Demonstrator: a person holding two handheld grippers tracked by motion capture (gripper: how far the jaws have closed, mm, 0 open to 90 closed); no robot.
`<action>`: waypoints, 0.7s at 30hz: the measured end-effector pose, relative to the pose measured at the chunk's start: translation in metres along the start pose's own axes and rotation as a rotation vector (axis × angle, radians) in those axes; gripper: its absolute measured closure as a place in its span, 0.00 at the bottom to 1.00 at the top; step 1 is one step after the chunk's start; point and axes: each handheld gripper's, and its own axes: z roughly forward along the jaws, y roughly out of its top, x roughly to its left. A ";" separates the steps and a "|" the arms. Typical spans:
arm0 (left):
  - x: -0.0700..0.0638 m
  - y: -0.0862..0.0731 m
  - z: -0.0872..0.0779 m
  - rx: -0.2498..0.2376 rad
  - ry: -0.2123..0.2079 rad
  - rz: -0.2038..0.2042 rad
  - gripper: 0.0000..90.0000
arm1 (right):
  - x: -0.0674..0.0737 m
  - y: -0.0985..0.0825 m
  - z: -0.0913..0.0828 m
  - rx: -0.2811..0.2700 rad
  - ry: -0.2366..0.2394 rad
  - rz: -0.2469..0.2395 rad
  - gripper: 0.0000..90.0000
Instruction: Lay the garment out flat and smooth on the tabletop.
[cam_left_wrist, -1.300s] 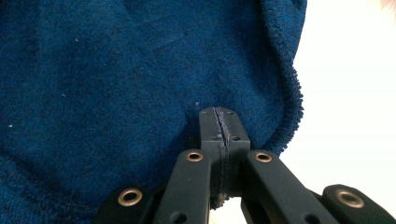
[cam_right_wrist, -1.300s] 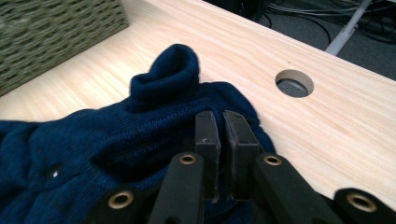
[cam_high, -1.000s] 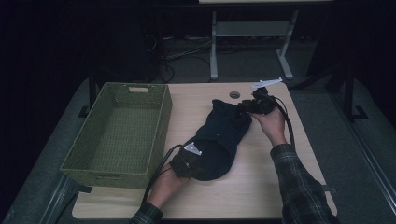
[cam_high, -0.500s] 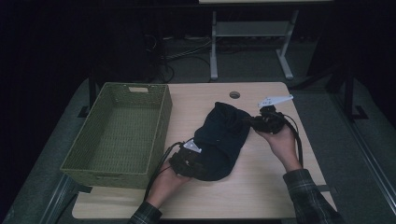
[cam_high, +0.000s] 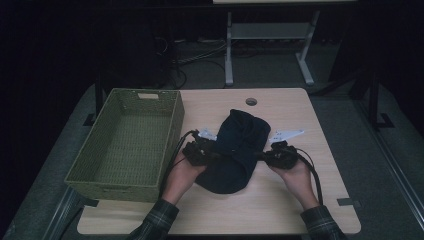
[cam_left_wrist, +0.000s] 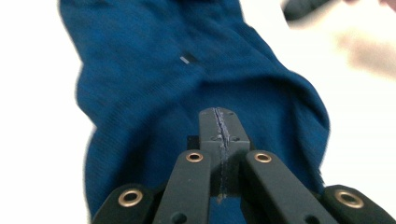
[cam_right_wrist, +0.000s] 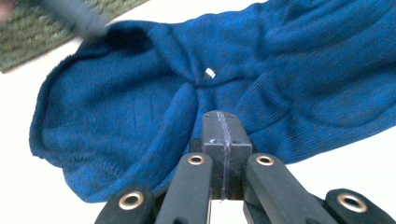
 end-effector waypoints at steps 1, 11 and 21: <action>0.002 0.003 0.002 -0.001 0.016 0.002 1.00 | 0.002 -0.004 0.003 0.003 0.003 0.000 1.00; 0.040 0.026 0.026 0.013 0.120 -0.058 1.00 | 0.008 -0.013 0.020 0.032 0.006 0.008 1.00; 0.059 0.010 0.068 0.116 0.107 -0.095 1.00 | 0.009 -0.019 0.036 0.088 -0.031 -0.023 1.00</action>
